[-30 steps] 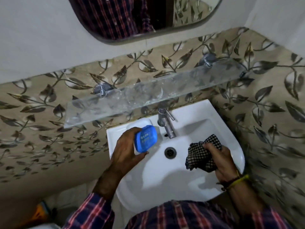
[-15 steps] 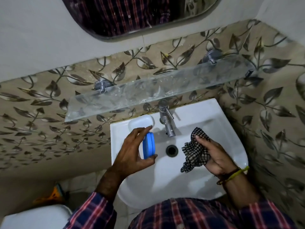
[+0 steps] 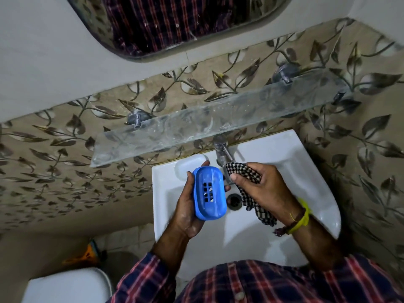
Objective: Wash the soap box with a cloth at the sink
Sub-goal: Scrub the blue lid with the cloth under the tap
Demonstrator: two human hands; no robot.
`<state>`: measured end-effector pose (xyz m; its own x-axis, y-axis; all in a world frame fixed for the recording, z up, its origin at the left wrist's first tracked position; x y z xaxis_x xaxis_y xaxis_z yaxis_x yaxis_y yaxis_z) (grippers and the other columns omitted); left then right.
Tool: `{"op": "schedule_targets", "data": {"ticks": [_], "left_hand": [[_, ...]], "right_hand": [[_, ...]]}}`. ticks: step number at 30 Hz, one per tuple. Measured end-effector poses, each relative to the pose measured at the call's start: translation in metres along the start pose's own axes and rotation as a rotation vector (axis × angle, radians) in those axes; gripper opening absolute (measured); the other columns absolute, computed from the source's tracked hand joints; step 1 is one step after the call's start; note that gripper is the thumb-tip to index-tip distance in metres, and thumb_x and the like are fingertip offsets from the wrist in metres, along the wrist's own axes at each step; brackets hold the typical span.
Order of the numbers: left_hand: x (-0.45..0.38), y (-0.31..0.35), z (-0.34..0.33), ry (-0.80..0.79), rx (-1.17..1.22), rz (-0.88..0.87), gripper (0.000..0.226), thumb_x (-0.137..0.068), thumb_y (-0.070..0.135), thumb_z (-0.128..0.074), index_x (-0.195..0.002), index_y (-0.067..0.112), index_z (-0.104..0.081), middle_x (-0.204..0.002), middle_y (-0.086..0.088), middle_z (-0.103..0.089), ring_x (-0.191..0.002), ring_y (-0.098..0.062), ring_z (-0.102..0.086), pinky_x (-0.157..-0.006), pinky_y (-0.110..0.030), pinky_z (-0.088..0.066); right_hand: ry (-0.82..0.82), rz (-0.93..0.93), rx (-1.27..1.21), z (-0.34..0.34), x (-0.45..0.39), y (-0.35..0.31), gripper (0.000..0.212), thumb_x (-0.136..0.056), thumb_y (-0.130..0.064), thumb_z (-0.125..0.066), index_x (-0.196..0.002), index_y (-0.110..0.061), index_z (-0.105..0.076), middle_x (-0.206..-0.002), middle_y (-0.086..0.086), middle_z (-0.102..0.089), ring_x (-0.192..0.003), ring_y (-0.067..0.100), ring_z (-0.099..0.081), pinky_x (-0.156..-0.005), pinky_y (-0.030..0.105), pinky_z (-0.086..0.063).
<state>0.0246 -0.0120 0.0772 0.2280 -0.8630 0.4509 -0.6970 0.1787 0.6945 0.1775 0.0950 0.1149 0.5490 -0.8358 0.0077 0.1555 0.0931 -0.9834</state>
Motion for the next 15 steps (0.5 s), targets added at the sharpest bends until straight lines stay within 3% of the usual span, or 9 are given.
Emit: {"op": "schedule_targets", "data": {"ticks": [3,6,8,10,13,15], "left_hand": [[-0.002,0.002,-0.007,0.017,0.024,-0.03,0.051,-0.102,0.055,-0.032,-0.139,0.033,-0.061,-0.133,-0.008,-0.068,-0.109,-0.03,-0.071,-0.085,-0.048,-0.061],[-0.004,0.002,-0.012,0.006,-0.024,-0.021,0.054,-0.105,0.056,-0.028,-0.124,0.032,-0.073,-0.117,-0.004,-0.075,-0.098,-0.021,-0.074,-0.079,-0.038,-0.061],[-0.005,0.0,-0.016,-0.026,-0.063,-0.01,0.053,-0.102,0.059,-0.033,-0.123,0.032,-0.073,-0.116,-0.004,-0.076,-0.1,-0.02,-0.073,-0.085,-0.038,-0.06],[-0.003,-0.002,-0.02,-0.063,-0.067,-0.013,0.054,-0.098,0.059,-0.04,-0.136,0.029,-0.064,-0.126,-0.008,-0.071,-0.108,-0.023,-0.07,-0.092,-0.043,-0.058],[-0.001,-0.006,-0.026,-0.097,-0.072,0.005,0.061,-0.095,0.062,-0.044,-0.137,0.021,-0.064,-0.128,-0.012,-0.069,-0.11,-0.027,-0.07,-0.091,-0.044,-0.058],[-0.001,-0.008,-0.028,-0.096,-0.084,0.022,0.062,-0.096,0.063,-0.041,-0.13,0.019,-0.069,-0.126,-0.014,-0.071,-0.11,-0.028,-0.071,-0.09,-0.042,-0.059]], "right_hand": [[0.021,-0.075,-0.066,-0.006,-0.002,-0.007,0.006,-0.086,-0.021,-0.074,-0.087,-0.015,-0.074,-0.075,0.002,-0.078,-0.071,0.02,-0.075,-0.065,0.036,-0.062],[0.101,-0.163,-0.072,-0.006,0.001,-0.015,0.012,-0.082,-0.025,-0.075,-0.084,-0.013,-0.074,-0.074,0.002,-0.078,-0.07,0.024,-0.075,-0.065,0.046,-0.063],[0.087,-0.127,0.059,-0.005,0.003,-0.023,0.021,-0.081,-0.037,-0.073,-0.082,-0.016,-0.072,-0.07,0.001,-0.075,-0.062,0.02,-0.073,-0.057,0.045,-0.062],[0.076,-0.055,0.244,-0.009,0.007,-0.034,0.031,-0.08,-0.05,-0.068,-0.083,-0.019,-0.07,-0.071,-0.001,-0.071,-0.063,0.015,-0.07,-0.055,0.039,-0.06],[0.206,0.061,0.567,-0.016,0.009,-0.049,0.029,-0.083,-0.048,-0.065,-0.082,-0.019,-0.066,-0.075,-0.005,-0.064,-0.068,0.016,-0.064,-0.059,0.033,-0.055],[0.267,0.027,0.532,-0.019,0.01,-0.052,0.027,-0.082,-0.044,-0.067,-0.079,-0.018,-0.066,-0.07,-0.005,-0.067,-0.065,0.015,-0.066,-0.058,0.033,-0.057]]}}
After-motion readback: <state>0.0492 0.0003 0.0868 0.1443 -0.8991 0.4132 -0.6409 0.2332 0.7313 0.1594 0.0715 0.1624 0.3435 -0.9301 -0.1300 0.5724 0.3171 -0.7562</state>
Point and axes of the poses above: each hand's wrist, its own x-axis away from the middle knuckle, its own z-axis out of the back of the hand, y = z × x, the point moved 4 cm from there along -x, towards the middle knuckle
